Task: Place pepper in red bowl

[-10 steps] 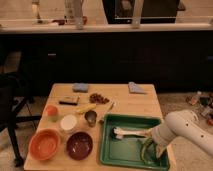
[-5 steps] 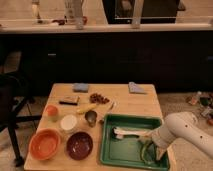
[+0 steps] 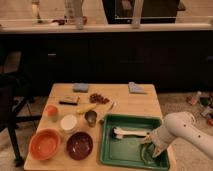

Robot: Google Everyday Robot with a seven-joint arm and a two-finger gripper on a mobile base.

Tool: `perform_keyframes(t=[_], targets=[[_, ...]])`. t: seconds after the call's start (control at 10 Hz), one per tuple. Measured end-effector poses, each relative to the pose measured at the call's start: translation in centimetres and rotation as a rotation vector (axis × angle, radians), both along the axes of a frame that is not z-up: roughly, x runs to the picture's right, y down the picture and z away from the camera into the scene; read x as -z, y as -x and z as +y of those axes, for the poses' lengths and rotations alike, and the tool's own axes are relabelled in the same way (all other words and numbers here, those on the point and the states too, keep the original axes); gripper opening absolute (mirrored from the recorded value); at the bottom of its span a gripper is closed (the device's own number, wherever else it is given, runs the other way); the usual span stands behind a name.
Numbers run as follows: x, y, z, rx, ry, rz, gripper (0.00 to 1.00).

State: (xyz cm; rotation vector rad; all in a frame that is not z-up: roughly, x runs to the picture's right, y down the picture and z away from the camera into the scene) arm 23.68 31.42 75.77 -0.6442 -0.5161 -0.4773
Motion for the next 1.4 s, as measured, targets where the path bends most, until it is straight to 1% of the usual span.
perform_keyframes(t=[0.1,0.2,0.4,0.5,0.6,0.7,0.9,1.0,1.2,1.4], targets=[[0.3,-0.2,-0.1,-0.003,-0.001,0.000,0.33],[0.6,-0.3,-0.3,-0.006,-0.005,-0.001,0.24],[1.0,-0.4,-0.7,-0.011,-0.013,-0.005,0.06],[1.2,-0.4,-0.9,-0.011,-0.019,-0.007,0.00],[1.4,-0.3,-1.1,-0.012,-0.023,0.001,0.00],[1.7,-0.3,-1.4,-0.013,-0.025,0.020,0.00],[2.2,0.4,-2.2,-0.018,-0.026,0.075,0.00],[2.3,0.9,-2.5,-0.020,-0.027,0.092,0.00],[2.8,2.6,-3.6,-0.030,-0.035,0.128,0.00],[3.3,4.5,-4.9,-0.037,-0.051,0.137,0.00]])
